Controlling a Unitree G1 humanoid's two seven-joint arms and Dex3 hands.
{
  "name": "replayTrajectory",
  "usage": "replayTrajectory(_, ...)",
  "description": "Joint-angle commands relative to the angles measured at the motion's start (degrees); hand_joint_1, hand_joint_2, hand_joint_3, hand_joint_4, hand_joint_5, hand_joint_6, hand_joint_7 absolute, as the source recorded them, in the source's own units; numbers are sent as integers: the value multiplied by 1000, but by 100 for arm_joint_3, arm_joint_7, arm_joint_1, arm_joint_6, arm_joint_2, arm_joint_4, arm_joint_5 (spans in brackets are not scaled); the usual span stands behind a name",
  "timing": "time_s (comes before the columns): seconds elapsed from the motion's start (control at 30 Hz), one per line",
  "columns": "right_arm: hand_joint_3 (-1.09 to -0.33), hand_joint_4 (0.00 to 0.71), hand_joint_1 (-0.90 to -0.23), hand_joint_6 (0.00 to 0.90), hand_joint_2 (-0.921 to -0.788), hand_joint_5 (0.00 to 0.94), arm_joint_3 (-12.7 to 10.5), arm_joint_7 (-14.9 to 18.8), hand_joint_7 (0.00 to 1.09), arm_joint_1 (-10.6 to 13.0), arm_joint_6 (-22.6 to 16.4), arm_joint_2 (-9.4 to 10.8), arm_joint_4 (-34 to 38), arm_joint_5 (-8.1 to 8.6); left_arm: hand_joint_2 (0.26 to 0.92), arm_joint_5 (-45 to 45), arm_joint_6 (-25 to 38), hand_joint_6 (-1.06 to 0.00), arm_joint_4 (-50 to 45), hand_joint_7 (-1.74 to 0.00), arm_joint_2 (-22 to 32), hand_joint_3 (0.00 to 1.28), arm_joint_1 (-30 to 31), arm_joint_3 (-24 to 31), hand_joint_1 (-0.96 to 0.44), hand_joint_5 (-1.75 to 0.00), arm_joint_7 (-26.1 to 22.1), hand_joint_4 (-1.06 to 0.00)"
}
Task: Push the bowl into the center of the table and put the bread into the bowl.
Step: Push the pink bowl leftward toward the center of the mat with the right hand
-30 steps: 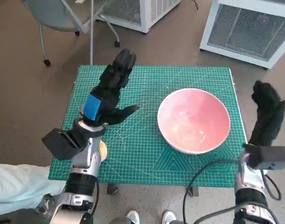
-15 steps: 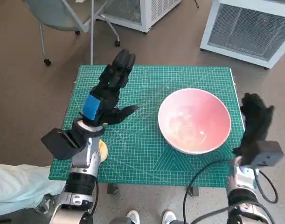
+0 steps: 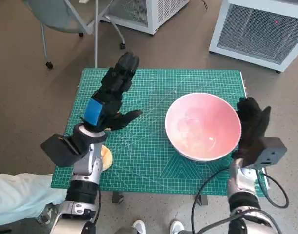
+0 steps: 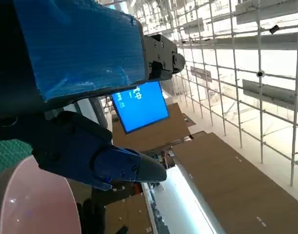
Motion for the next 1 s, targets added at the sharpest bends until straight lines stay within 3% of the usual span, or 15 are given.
replayTrajectory(0.03, -947, 201, -569, 121, -921, 1, -159, 240, 435, -42, 294, 191, 149, 234, 921, 4, -22, -150, -124, -9, 67, 198, 100, 28, -474, -2, 18, -69)
replayTrajectory(0.47, -912, 239, -574, 196, -921, 6, -296, 481, 367, -388, 646, 491, 220, 411, 921, 54, -48, -148, -201, -7, 143, 197, 217, 79, -485, -1, 128, -62)
replayTrajectory(1.0, -910, 258, -593, 237, -921, 7, -359, 655, 358, -745, 1022, 754, 302, 422, 921, 171, -107, -140, -440, -2, 259, 205, 460, 99, -484, -1, 356, -62)
